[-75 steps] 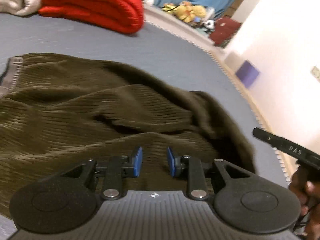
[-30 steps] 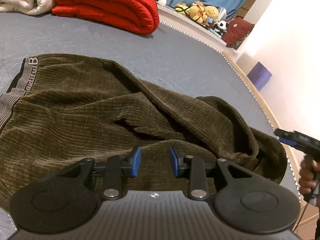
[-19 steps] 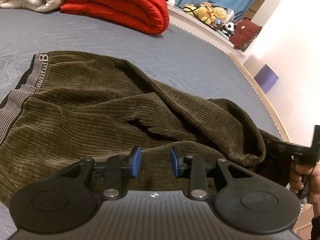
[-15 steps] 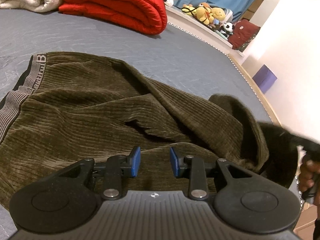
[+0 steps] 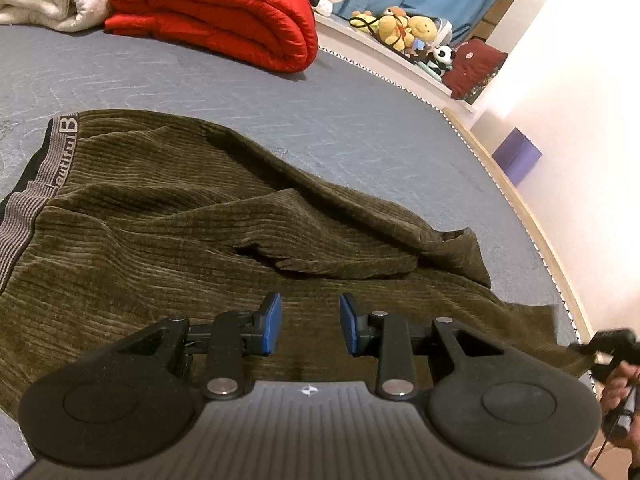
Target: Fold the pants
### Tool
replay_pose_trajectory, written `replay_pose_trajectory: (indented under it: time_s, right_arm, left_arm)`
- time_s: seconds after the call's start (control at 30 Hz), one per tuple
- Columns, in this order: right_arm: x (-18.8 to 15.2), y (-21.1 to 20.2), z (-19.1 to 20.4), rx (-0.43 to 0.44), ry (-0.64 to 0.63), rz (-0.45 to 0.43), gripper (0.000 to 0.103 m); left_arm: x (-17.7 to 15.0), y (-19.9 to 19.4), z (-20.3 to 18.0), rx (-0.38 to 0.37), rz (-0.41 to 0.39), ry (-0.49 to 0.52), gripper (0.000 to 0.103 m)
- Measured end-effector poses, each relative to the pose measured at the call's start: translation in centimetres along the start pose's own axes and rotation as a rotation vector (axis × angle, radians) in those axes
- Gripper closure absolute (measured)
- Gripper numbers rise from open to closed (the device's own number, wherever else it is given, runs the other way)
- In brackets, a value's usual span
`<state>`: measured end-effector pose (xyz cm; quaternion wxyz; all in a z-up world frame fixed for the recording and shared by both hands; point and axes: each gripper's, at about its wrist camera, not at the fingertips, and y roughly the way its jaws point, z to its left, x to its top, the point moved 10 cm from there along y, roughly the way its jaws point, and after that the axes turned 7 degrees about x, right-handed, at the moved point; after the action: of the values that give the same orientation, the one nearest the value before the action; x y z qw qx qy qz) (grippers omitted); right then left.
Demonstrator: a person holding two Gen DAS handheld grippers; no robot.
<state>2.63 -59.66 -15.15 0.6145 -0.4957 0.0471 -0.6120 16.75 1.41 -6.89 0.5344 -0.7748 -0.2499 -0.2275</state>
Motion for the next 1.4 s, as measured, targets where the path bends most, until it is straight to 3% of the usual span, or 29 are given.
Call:
replay_pose_trajectory:
  time_s: [0.07, 0.23, 0.37, 0.57, 0.63, 0.7, 0.77, 0.8, 0.9, 0.93, 1.07, 1.17, 1.2, 1.3, 1.4]
  right_arm:
    - [-0.7, 0.7, -1.4, -0.011, 0.047, 0.039, 0.089]
    - [0.7, 0.0, 0.1, 0.014, 0.014, -0.038, 0.091]
    - [0.6, 0.1, -0.2, -0.004, 0.038, -0.039, 0.091]
    - [0.6, 0.7, -1.8, -0.04, 0.073, -0.022, 0.092]
    - [0.9, 0.9, -2.1, -0.042, 0.077, -0.02, 0.091]
    - [0.9, 1.1, -2.9, -0.05, 0.093, -0.012, 0.09]
    - [1.2, 1.5, -3.9, -0.073, 0.113, -0.008, 0.076]
    - [1.5, 1.6, -4.7, -0.098, 0.11, -0.018, 0.064]
    - [1.6, 2.1, -6.0, -0.144, 0.103, -0.013, 0.047]
    - [1.4, 2.8, -6.1, -0.136, 0.094, 0.014, 0.04]
    - [0.0, 5.1, -5.9, -0.12, 0.04, 0.107, 0.039]
    - [-0.6, 6.0, -5.8, -0.145, -0.007, 0.124, 0.047]
    - [-0.6, 6.2, -5.9, -0.15, -0.024, 0.127, 0.06]
    - [-0.8, 6.5, -5.8, -0.152, -0.074, 0.131, 0.083]
    - [-0.6, 6.1, -6.0, -0.14, -0.081, 0.113, 0.094]
  left_arm:
    - [0.1, -0.1, 0.1, 0.002, -0.004, -0.004, 0.067]
    - [0.7, -0.4, 1.6, 0.026, -0.013, -0.036, 0.067]
    - [1.5, -0.7, 3.8, 0.062, -0.019, -0.077, 0.067]
    - [3.2, -1.7, 9.1, 0.184, -0.017, -0.108, 0.067]
    - [4.1, -2.0, 11.9, 0.224, -0.01, -0.114, 0.056]
    - [4.5, -2.2, 15.0, 0.265, 0.0, -0.106, 0.051]
    - [4.9, -2.5, 18.3, 0.323, -0.006, -0.123, 0.048]
    - [5.0, -2.5, 19.9, 0.342, -0.001, -0.135, 0.043]
    - [4.5, -1.7, 23.8, 0.343, 0.046, -0.176, 0.027]
    - [4.2, -1.4, 24.7, 0.337, 0.063, -0.188, 0.027]
    - [2.3, 0.5, 26.2, 0.266, 0.15, -0.257, 0.027]
    - [1.8, 0.8, 25.8, 0.263, 0.159, -0.201, 0.027]
    - [1.7, 0.7, 25.6, 0.267, 0.159, -0.169, 0.027]
    - [0.9, 0.3, 24.9, 0.34, 0.155, -0.023, 0.048]
    - [0.9, -1.2, 24.5, 0.35, 0.133, 0.019, 0.073]
